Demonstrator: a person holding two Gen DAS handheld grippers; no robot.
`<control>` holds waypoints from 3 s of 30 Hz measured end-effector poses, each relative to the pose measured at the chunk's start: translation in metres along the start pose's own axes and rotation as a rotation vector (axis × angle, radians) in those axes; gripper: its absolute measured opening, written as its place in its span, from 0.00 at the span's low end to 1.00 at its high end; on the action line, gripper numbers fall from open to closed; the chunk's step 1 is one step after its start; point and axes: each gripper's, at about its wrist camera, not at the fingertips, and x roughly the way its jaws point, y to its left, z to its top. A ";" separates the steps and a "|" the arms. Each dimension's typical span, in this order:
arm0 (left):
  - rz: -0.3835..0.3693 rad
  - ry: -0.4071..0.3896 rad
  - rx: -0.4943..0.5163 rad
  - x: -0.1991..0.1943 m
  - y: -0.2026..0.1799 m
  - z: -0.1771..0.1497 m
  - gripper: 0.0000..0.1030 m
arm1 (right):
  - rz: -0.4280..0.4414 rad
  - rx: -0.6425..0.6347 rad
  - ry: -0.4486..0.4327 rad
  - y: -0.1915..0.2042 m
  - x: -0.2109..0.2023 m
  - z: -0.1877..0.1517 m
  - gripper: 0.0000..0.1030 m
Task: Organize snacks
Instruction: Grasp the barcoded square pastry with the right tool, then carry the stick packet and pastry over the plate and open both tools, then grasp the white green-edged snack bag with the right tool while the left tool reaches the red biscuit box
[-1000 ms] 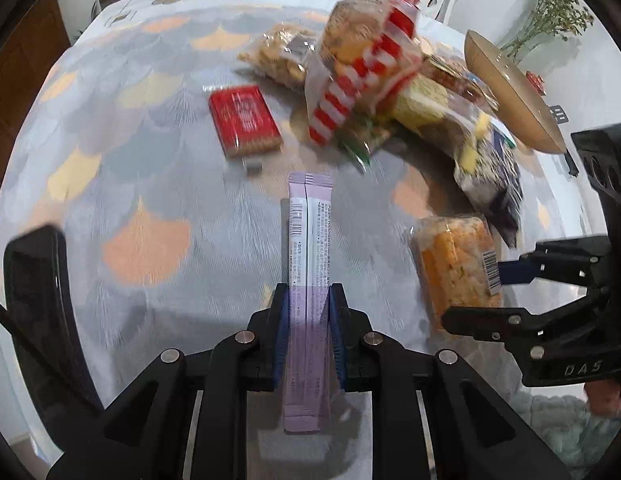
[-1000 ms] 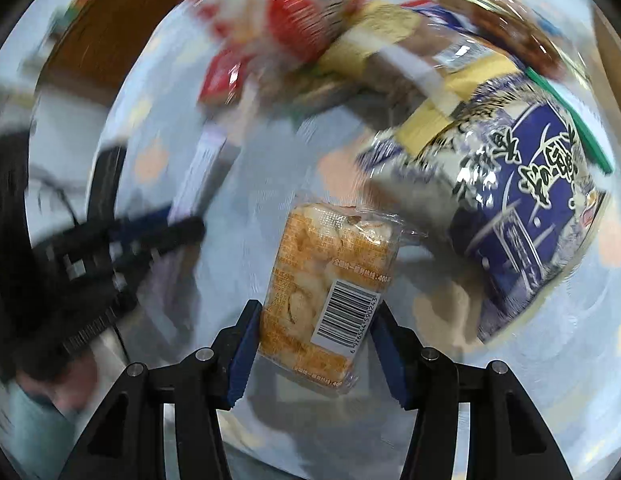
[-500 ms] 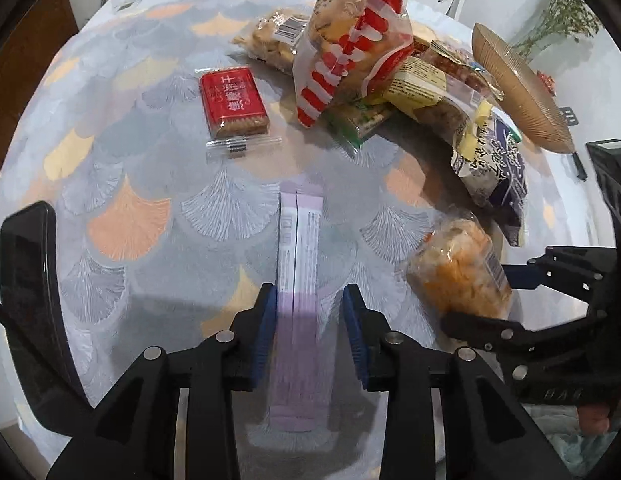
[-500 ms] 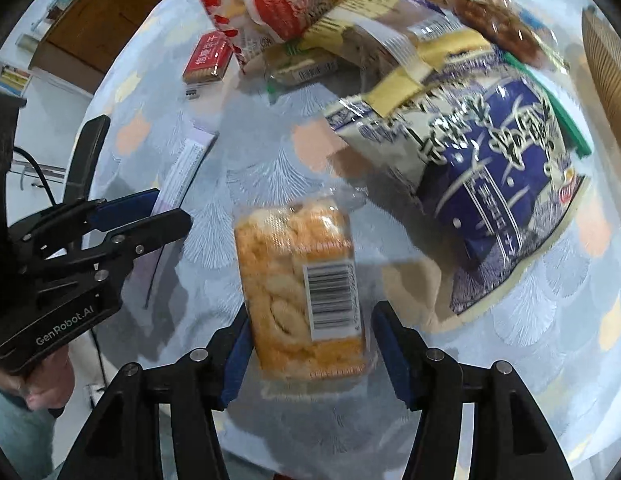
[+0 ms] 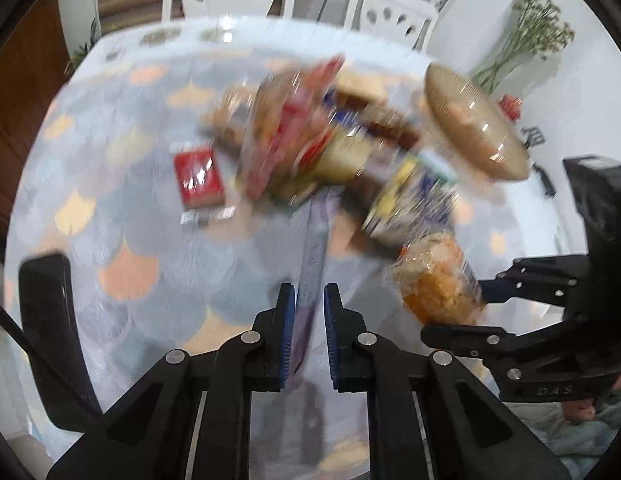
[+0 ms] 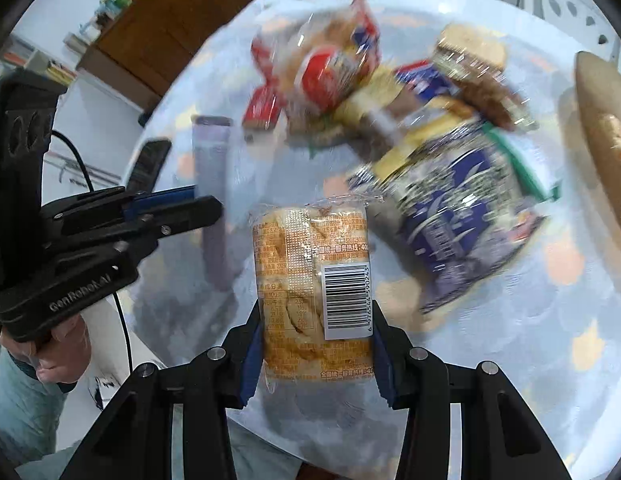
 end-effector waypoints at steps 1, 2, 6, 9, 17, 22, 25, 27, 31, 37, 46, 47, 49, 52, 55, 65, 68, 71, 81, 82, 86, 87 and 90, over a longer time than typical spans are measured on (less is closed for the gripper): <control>-0.009 -0.020 0.002 -0.007 -0.004 0.007 0.11 | 0.001 0.008 -0.015 -0.002 -0.012 0.001 0.44; -0.019 -0.043 0.005 -0.013 -0.012 0.016 0.11 | 0.000 0.019 -0.034 -0.009 -0.023 0.002 0.44; 0.011 -0.063 0.048 -0.015 -0.033 0.042 0.11 | -0.016 0.063 -0.098 -0.043 -0.056 0.002 0.44; 0.002 0.037 0.041 0.006 -0.023 0.040 0.28 | -0.026 0.111 -0.121 -0.061 -0.072 0.004 0.44; 0.160 0.244 -0.119 0.082 0.008 -0.005 0.44 | -0.028 0.206 -0.085 -0.113 -0.074 -0.008 0.44; 0.281 0.197 -0.024 0.085 -0.013 -0.009 0.16 | -0.034 0.200 -0.070 -0.119 -0.063 -0.006 0.44; 0.221 0.162 -0.064 0.071 -0.021 -0.005 0.14 | -0.028 0.197 -0.079 -0.122 -0.064 -0.001 0.44; 0.176 0.128 -0.077 0.052 -0.030 0.001 0.14 | -0.026 0.194 -0.100 -0.125 -0.072 0.002 0.44; 0.105 0.039 -0.065 0.010 -0.054 0.023 0.14 | -0.021 0.206 -0.146 -0.135 -0.088 0.007 0.44; 0.031 -0.105 0.000 -0.044 -0.098 0.088 0.14 | -0.064 0.266 -0.244 -0.168 -0.125 0.011 0.44; -0.053 -0.114 0.142 -0.007 -0.185 0.172 0.14 | -0.220 0.425 -0.327 -0.249 -0.172 0.012 0.44; -0.059 -0.100 0.146 0.002 -0.191 0.176 0.14 | -0.222 0.441 -0.329 -0.256 -0.174 0.013 0.44; -0.093 -0.046 0.133 0.029 -0.204 0.184 0.14 | -0.227 0.471 -0.327 -0.268 -0.177 0.014 0.44; -0.093 0.021 0.125 0.060 -0.221 0.189 0.14 | -0.239 0.507 -0.310 -0.284 -0.175 0.018 0.44; -0.113 0.061 0.108 0.083 -0.228 0.189 0.14 | -0.247 0.519 -0.290 -0.296 -0.170 0.025 0.44; -0.081 0.128 0.107 0.136 -0.251 0.199 0.16 | -0.265 0.543 -0.227 -0.329 -0.147 0.040 0.44; -0.075 0.077 0.120 0.135 -0.256 0.201 0.31 | -0.254 0.546 -0.225 -0.337 -0.146 0.045 0.54; -0.081 0.067 0.096 0.136 -0.251 0.204 0.46 | -0.264 0.554 -0.243 -0.341 -0.151 0.044 0.55; -0.061 0.011 0.015 0.106 -0.209 0.191 0.46 | -0.264 0.535 -0.220 -0.322 -0.147 0.039 0.55; -0.049 0.004 0.006 0.100 -0.203 0.188 0.46 | -0.257 0.530 -0.218 -0.316 -0.146 0.039 0.55; -0.009 -0.038 -0.032 0.073 -0.174 0.174 0.46 | -0.241 0.498 -0.225 -0.290 -0.140 0.042 0.55; 0.010 -0.052 -0.045 0.065 -0.163 0.171 0.46 | -0.234 0.490 -0.225 -0.283 -0.139 0.044 0.55; 0.045 -0.091 -0.109 0.039 -0.128 0.162 0.46 | -0.222 0.450 -0.223 -0.260 -0.134 0.049 0.55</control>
